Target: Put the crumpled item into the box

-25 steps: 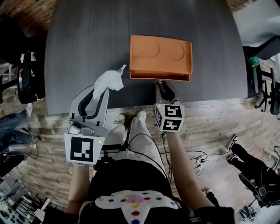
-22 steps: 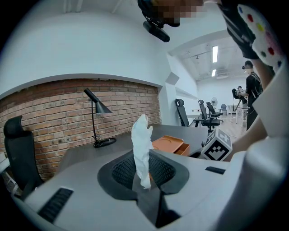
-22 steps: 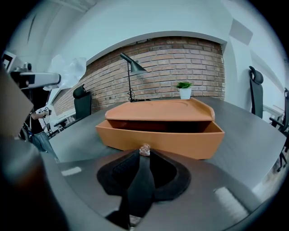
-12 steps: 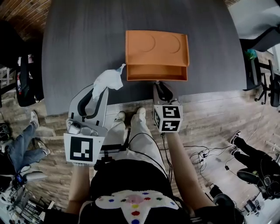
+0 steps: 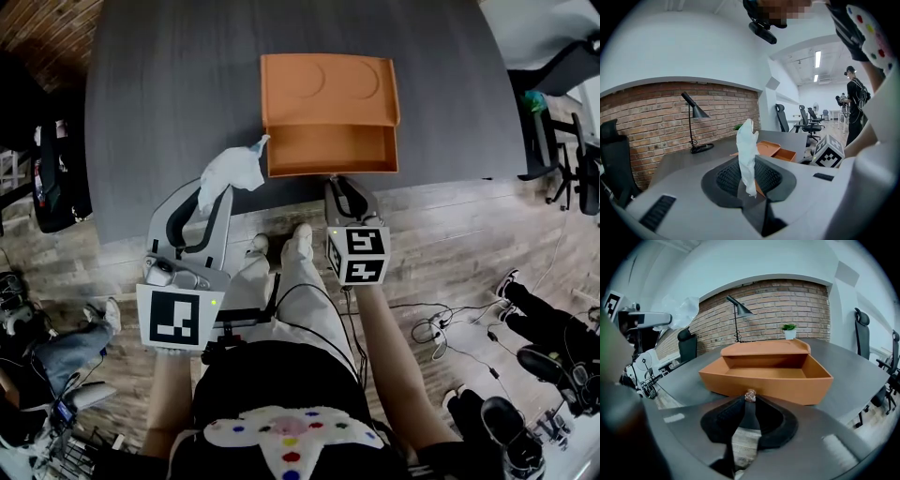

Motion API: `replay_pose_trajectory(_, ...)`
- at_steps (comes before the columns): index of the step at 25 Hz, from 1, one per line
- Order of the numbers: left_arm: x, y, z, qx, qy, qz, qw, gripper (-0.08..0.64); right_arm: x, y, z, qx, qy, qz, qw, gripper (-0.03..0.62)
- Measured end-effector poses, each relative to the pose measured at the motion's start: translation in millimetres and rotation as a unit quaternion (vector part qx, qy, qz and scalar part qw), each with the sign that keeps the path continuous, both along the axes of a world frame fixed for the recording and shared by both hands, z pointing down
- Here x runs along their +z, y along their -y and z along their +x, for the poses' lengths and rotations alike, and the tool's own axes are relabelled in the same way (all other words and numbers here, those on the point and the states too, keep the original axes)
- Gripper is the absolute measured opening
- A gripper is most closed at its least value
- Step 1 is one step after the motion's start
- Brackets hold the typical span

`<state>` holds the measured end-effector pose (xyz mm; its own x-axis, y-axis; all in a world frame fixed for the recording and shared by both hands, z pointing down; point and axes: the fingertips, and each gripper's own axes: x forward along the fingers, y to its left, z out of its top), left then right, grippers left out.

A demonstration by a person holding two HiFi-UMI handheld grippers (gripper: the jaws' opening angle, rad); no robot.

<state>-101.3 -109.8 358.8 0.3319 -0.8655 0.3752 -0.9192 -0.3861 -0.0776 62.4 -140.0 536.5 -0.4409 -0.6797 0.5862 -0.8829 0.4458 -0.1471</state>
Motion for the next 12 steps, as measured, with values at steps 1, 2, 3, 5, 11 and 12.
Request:
replay_pose_trajectory(1, 0.2, -3.8, 3.5, 0.002, 0.001, 0.0, 1.0, 0.068, 0.4, -4.9, 3.0, 0.0, 0.0, 0.0, 1.0, 0.08)
replay_pose_trajectory(2, 0.5, -6.8, 6.1, 0.004, 0.001, 0.0, 1.0, 0.067, 1.0, -9.3, 5.3, -0.001, -0.001, -0.001, 1.0, 0.08)
replay_pose_trajectory(3, 0.7, -8.5, 7.7, 0.005, 0.001, 0.0, 1.0, 0.068, 1.8, -12.7, 6.7, -0.001, -0.002, -0.003, 1.0, 0.08)
replay_pose_trajectory(5, 1.6, -9.3, 7.7, 0.007, -0.001, 0.001, 1.0, 0.067, 3.9, -16.7, 7.4, 0.0, -0.003, -0.005, 1.0, 0.08)
replay_pose_trajectory(11, 3.4, -16.7, 8.2, 0.012, -0.002, 0.0, 0.9999, 0.067, 6.0, -26.6, 9.4, 0.001, -0.004, -0.007, 1.0, 0.08)
replay_pose_trajectory(12, 3.4, -17.8, 8.1, 0.012, -0.003, 0.001, 0.9999, 0.067, 5.8, -28.2, 9.4, 0.001, -0.005, -0.008, 1.0, 0.08)
